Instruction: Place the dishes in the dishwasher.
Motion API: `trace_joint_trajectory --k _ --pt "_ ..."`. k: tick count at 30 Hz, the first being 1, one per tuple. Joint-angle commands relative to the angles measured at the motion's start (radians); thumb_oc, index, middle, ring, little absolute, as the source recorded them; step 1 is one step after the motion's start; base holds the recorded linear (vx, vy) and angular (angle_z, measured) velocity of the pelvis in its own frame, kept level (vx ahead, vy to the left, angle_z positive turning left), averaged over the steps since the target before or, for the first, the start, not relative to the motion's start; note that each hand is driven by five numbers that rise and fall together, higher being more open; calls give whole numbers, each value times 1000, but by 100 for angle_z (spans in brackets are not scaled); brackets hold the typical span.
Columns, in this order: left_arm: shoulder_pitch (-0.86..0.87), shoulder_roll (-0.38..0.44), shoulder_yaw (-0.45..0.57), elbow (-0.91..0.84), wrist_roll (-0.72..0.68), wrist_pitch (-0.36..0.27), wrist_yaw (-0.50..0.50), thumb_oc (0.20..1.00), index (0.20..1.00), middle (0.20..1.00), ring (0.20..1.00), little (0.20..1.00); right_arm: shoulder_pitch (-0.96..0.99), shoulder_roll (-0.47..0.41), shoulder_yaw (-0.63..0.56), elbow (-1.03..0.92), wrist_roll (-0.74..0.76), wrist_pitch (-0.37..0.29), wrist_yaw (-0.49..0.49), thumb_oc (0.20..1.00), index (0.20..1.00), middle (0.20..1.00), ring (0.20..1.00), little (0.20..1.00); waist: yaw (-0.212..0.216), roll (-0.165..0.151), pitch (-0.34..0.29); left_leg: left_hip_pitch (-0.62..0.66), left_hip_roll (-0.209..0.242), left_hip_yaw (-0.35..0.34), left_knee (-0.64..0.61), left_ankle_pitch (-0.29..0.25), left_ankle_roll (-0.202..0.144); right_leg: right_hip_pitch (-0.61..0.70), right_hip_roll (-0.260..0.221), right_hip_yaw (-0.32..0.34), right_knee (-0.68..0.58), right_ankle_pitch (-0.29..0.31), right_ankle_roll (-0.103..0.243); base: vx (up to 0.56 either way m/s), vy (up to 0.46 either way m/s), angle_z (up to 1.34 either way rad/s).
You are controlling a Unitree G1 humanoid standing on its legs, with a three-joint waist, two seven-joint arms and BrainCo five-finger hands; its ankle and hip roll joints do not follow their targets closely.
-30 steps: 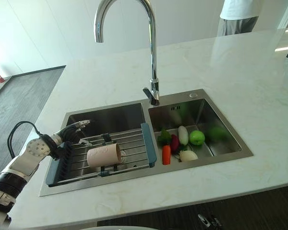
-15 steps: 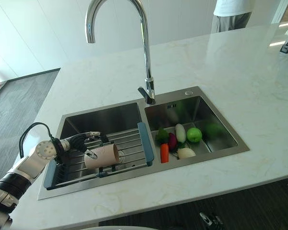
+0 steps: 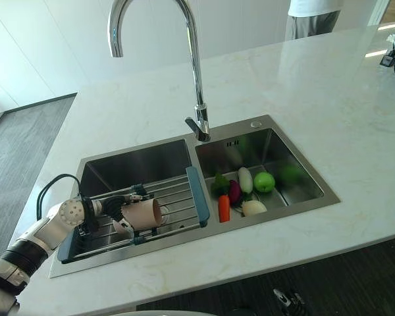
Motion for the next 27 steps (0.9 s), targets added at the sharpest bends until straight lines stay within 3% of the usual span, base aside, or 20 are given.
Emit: trace_joint_trajectory --k 1,9,14,18,21,27 --pt "-96 8 14 58 49 -11 33 1000 1000 1000 1000 1000 -65 -12 -31 16 22 -24 14 1000 1000 1000 1000 1000 -10 -9 3 55 4 -9 23 -123 0 -80 -67 -16 50 15 110 0 0 0" --pt "-87 -15 11 99 124 -32 91 1000 1000 1000 1000 1000 -66 -16 -41 30 30 -22 21 1000 1000 1000 1000 1000 -15 -9 1 57 3 -4 24 -125 2 -83 -67 -14 51 15 109 0 0 0" --pt "-77 -36 6 134 187 -49 177 1000 1000 1000 1000 1000 -65 -11 -40 37 34 -28 23 1000 1000 1000 1000 1000 -17 -10 2 58 2 -2 24 -125 3 -83 -67 -13 51 16 108 0 0 0" --pt "-82 -30 -8 140 315 -96 264 1000 1000 1000 1000 1000 -69 -11 -39 43 41 -31 29 1000 1000 1000 1000 1000 -17 -12 3 58 2 -4 23 -126 3 -85 -67 -14 51 18 109 0 0 0" --pt "-89 -26 -20 145 361 -96 328 1000 1000 1000 1000 1000 -71 -10 -34 44 51 -34 30 1000 1000 1000 1000 1000 -17 -13 5 58 1 -5 23 -125 4 -84 -67 -17 50 17 108 0 0 0" --pt "-84 -30 -22 118 392 -84 362 1000 1000 1000 1000 1000 -68 -7 -38 46 59 -38 31 1000 1000 1000 1000 1000 -13 -12 6 54 1 -9 23 -125 4 -83 -68 -19 51 16 106 0 0 0"
